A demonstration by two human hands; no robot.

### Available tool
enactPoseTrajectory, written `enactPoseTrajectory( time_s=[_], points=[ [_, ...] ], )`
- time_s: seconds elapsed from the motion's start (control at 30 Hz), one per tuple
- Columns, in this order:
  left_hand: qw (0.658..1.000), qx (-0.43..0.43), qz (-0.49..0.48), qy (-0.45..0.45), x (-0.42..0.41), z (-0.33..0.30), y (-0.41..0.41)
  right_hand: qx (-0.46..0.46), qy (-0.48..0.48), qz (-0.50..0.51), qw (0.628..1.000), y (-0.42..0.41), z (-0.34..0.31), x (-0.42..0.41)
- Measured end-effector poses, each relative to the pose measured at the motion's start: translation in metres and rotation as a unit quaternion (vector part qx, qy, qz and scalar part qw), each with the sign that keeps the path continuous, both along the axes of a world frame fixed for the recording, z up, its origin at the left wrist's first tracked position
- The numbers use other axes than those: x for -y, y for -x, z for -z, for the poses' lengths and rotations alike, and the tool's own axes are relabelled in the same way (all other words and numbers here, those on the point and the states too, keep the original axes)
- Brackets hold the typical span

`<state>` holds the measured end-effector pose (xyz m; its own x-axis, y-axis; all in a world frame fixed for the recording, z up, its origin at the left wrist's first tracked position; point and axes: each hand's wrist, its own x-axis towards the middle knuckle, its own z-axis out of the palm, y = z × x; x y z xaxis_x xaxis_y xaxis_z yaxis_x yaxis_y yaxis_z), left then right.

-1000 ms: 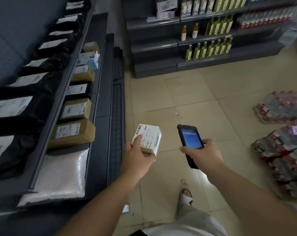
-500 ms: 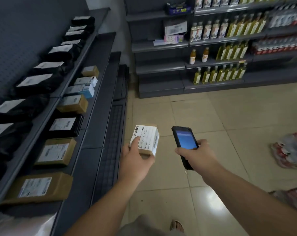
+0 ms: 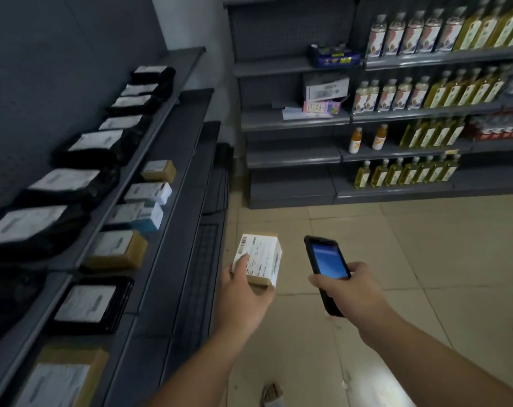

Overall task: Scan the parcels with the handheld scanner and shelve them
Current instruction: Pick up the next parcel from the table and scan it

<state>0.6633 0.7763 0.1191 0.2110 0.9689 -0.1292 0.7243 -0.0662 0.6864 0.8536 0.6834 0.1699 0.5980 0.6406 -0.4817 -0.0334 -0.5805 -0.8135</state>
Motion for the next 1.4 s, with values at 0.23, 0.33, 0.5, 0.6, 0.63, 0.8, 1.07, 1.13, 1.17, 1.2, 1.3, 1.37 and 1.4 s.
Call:
enactPoseTrajectory(
  time_s=[0.23, 0.33, 0.5, 0.6, 0.63, 0.8, 1.07, 1.13, 1.17, 1.2, 1.3, 1.37, 1.4],
  points=[
    [1.000, -0.015, 0.023, 0.002, -0.126, -0.005, -0.052, -0.028, 0.000, 0.043, 0.999, -0.045, 0.005, -0.104],
    [0.999, -0.018, 0.028, 0.007, -0.174, -0.002, -0.083, -0.028, -0.001, 0.044, 0.999, -0.072, 0.009, -0.151],
    [1.000, -0.018, 0.012, 0.011, -0.258, 0.006, -0.144, -0.022, 0.002, 0.038, 0.999, -0.131, 0.022, -0.238],
    [1.000, -0.026, -0.007, 0.016, -0.307, 0.008, -0.178, -0.024, 0.011, 0.025, 0.999, -0.170, 0.026, -0.291],
    [0.999, -0.032, -0.014, 0.017, -0.323, 0.008, -0.187, -0.024, 0.014, 0.018, 0.999, -0.182, 0.026, -0.309],
    [0.997, -0.027, -0.059, 0.036, -0.391, 0.008, -0.220, -0.017, 0.016, -0.027, 0.999, -0.231, 0.015, -0.402],
    [0.992, -0.014, -0.111, 0.053, -0.509, 0.016, -0.243, -0.020, 0.039, -0.059, 0.997, -0.252, 0.026, -0.538],
    [0.992, -0.009, -0.111, 0.051, -0.544, 0.021, -0.243, -0.009, 0.046, -0.063, 0.997, -0.251, 0.030, -0.573],
    [0.992, -0.007, -0.112, 0.052, -0.562, 0.023, -0.243, -0.003, 0.048, -0.064, 0.997, -0.251, 0.032, -0.590],
    [0.992, -0.006, -0.114, 0.053, -0.580, 0.024, -0.243, 0.002, 0.048, -0.065, 0.997, -0.251, 0.032, -0.608],
    [0.991, -0.005, -0.122, 0.059, -0.629, 0.026, -0.242, 0.023, 0.049, -0.075, 0.996, -0.248, 0.029, -0.655],
    [0.991, -0.003, -0.120, 0.061, -0.657, 0.026, -0.240, 0.034, 0.043, -0.086, 0.995, -0.248, 0.028, -0.684],
    [0.991, -0.007, -0.118, 0.062, -0.670, 0.025, -0.239, 0.035, 0.039, -0.092, 0.994, -0.249, 0.029, -0.699]
  ],
)
